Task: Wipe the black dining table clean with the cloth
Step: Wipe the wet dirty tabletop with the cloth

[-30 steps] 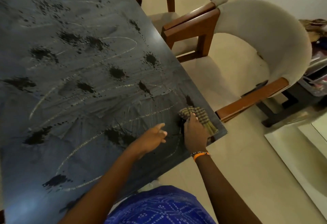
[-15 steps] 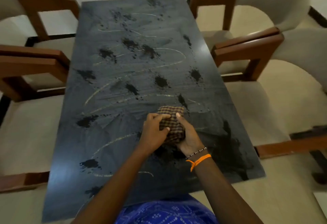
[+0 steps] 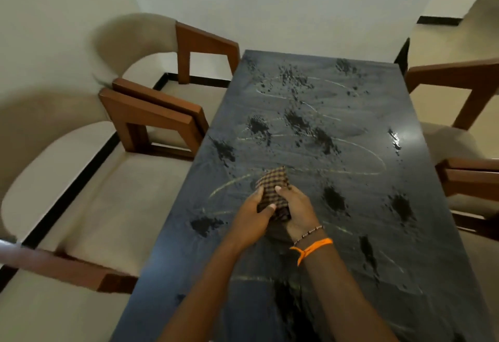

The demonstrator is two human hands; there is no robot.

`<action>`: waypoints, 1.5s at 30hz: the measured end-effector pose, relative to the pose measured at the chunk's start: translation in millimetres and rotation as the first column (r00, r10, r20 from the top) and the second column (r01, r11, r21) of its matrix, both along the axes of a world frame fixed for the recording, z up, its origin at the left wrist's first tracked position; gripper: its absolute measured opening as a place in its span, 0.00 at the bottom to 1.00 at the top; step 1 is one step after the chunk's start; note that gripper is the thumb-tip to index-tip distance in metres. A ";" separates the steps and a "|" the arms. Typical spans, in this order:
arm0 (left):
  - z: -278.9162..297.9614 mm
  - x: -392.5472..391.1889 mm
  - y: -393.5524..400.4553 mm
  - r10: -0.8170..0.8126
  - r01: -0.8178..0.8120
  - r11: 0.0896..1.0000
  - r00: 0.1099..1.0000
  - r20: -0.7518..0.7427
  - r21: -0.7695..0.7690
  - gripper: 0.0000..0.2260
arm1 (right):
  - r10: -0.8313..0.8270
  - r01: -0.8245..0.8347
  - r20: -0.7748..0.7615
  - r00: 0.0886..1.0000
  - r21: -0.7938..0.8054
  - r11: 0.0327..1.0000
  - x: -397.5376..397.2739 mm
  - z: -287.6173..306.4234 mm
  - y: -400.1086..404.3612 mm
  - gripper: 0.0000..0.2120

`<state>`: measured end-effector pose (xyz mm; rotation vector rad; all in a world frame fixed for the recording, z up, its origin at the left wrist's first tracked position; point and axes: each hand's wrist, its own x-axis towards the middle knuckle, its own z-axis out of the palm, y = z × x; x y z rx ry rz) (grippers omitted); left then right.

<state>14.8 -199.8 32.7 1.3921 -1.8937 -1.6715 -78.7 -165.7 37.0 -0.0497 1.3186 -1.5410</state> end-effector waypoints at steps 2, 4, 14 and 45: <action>4.7 -3.7 -31.7 -0.033 0.033 0.999 0.997 -0.064 0.001 0.21 | -0.045 0.052 -0.246 0.968 0.024 0.998 -15.5 12.0 -39.3 0.07; 1.9 -2.2 -62.4 -0.110 0.110 0.994 0.992 -0.057 -0.006 0.20 | 0.028 0.097 -0.675 0.738 0.146 0.984 -35.9 19.6 -77.7 0.09; -67.1 38.2 -199.6 -0.110 0.291 0.887 0.888 0.446 -0.360 0.29 | 0.764 0.012 -0.645 -0.010 0.764 0.645 -72.5 -81.1 -210.1 0.31; -93.7 37.4 -233.5 -0.235 0.495 0.790 0.791 0.565 -0.363 0.46 | 0.674 0.445 -0.712 0.195 0.677 0.586 -135.0 -119.6 -216.3 0.27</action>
